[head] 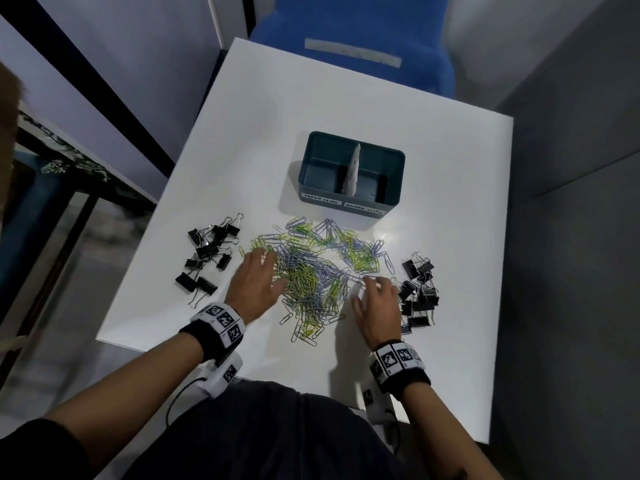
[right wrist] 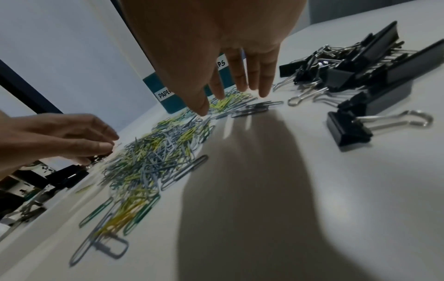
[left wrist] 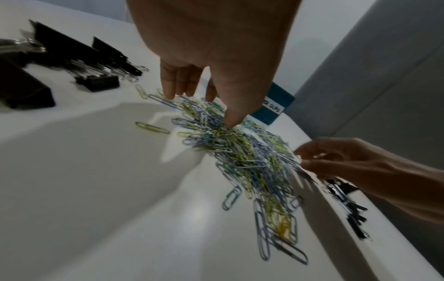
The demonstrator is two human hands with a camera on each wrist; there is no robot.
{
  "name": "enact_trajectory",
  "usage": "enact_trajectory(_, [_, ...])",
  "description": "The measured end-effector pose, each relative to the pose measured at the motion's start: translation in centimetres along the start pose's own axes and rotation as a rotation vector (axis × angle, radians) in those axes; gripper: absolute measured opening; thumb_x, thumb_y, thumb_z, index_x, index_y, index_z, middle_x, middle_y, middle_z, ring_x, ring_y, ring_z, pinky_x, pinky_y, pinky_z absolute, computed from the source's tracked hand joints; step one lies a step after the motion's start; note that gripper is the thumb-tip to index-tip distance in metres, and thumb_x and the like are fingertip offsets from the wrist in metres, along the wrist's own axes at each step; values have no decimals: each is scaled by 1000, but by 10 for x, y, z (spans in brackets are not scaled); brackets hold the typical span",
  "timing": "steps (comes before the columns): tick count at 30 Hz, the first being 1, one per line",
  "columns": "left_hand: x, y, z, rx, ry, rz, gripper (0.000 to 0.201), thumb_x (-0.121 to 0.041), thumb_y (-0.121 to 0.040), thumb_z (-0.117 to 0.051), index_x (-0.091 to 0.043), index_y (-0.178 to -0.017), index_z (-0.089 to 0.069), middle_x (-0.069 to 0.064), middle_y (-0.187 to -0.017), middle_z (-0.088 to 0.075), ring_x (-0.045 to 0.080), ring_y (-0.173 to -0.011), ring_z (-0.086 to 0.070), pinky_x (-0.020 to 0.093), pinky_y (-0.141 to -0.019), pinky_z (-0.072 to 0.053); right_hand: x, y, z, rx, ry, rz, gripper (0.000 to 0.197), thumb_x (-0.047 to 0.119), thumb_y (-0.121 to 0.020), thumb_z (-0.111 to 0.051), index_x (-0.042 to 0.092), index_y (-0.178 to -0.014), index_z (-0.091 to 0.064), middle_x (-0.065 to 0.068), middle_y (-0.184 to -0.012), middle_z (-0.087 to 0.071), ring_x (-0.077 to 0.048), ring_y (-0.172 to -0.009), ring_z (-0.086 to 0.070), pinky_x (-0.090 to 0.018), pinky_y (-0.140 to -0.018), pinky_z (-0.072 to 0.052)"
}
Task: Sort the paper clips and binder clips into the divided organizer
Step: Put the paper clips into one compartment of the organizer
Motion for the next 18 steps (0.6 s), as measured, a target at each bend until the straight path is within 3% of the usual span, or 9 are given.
enact_trajectory(2, [6,-2,-5,57,34,85,63,-40,-88,-61,-5,-136,-40,22,-141,-36,37,-131,-34,48,-102,-41,1,3,-8,34,-42,-9,37,28,-89,-60,10,-122,-53,-15,-120,-51,-28,-106,-45,-40,-78,-54])
enact_trajectory(4, [0,0,-12,110,48,65,67,-41,-91,-57,-5,-142,-33,23,-148,-27,37,-138,-23,49,-108,-33,10,6,-17,70,-64,26,36,29,-91,-59,13,-122,-51,-12,-120,-48,-24,-106,-42,-38,-75,-56])
enact_trajectory(7, [-16,6,-16,140,66,-29,65,-41,-93,-54,-8,-143,-30,19,-148,-28,33,-136,-26,49,-106,-38,20,4,-20,93,-44,87,37,32,-90,-59,18,-122,-50,-8,-121,-48,-20,-106,-44,-37,-77,-56])
enact_trajectory(9, [-19,1,-12,95,55,-42,61,-40,-93,-53,-10,-142,-33,18,-146,-33,31,-134,-30,50,-102,-41,17,-8,-8,20,-54,73,39,32,-89,-60,15,-123,-52,-12,-129,-48,-25,-114,-47,-41,-89,-53])
enact_trajectory(11, [-16,-9,-6,49,41,-28,60,-40,-92,-53,-10,-141,-34,18,-149,-31,32,-137,-27,49,-106,-37,6,-25,5,-14,-60,-12,48,37,-91,-56,15,-132,-47,-16,-143,-40,-31,-129,-40,-49,-104,-43])
enact_trajectory(14, [-10,-29,-3,67,31,28,70,-45,-93,-50,-13,-148,-21,16,-157,-14,32,-145,-10,50,-115,-23,-13,-49,9,104,-62,-132,67,52,-92,-49,22,-147,-27,-19,-156,-16,-35,-144,-17,-51,-113,-23])
enact_trajectory(18, [-7,-45,-14,189,-40,49,78,-60,-94,-32,-21,-153,1,12,-160,11,31,-146,13,51,-117,-9,-7,-64,-5,260,28,-55,81,66,-90,-37,24,-152,-7,-21,-158,5,-38,-146,1,-49,-118,-9])
Point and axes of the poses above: each hand's wrist, its own y-axis away from the middle knuckle, its own z-axis out of the back of the hand, x = y × z, the point moved 4 cm from there along -y, towards the middle knuckle
